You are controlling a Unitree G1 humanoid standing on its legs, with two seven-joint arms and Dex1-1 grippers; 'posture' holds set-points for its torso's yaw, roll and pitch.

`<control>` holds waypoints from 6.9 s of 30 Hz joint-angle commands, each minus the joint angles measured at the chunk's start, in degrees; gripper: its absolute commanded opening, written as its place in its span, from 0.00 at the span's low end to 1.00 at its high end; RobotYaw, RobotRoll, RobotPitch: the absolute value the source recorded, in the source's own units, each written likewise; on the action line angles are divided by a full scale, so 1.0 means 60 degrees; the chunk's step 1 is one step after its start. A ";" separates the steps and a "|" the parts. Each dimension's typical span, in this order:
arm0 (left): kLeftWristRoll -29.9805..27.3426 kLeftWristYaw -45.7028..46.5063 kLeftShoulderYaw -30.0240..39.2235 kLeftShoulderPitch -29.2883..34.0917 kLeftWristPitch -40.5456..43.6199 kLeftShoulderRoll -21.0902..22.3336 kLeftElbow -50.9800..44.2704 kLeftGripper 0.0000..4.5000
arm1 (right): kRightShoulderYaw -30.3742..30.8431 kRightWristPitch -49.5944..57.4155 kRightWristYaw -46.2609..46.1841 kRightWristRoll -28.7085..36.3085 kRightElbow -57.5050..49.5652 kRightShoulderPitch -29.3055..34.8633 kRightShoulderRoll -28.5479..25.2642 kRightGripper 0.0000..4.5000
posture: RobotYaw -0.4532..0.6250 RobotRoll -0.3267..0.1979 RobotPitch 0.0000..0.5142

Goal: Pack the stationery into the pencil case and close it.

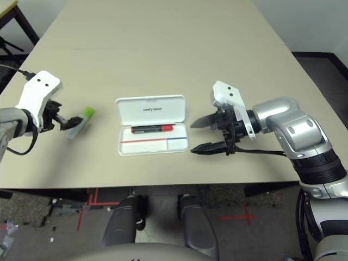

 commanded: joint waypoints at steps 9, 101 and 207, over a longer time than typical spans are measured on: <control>-0.0069 0.0585 -0.0048 -0.0409 0.0718 -0.0724 0.1126 1.00 | 0.0128 -0.0084 -0.0212 -0.0060 -0.0117 0.0179 -0.0006 0.99 | 0.39 0.62 0.37; 0.1490 -0.4706 -0.5235 -0.2026 -0.3417 -0.0746 -0.2273 0.24 | 0.0370 -0.1180 -0.0976 -0.1084 0.0424 0.0227 0.0420 1.00 | 0.34 0.62 0.33; -0.1189 -0.5056 -0.1599 -0.0721 -0.4306 0.1386 -0.3108 1.00 | -0.1061 0.5437 -0.8231 -0.1106 0.0116 -0.0154 0.2391 0.07 | 0.37 0.62 0.34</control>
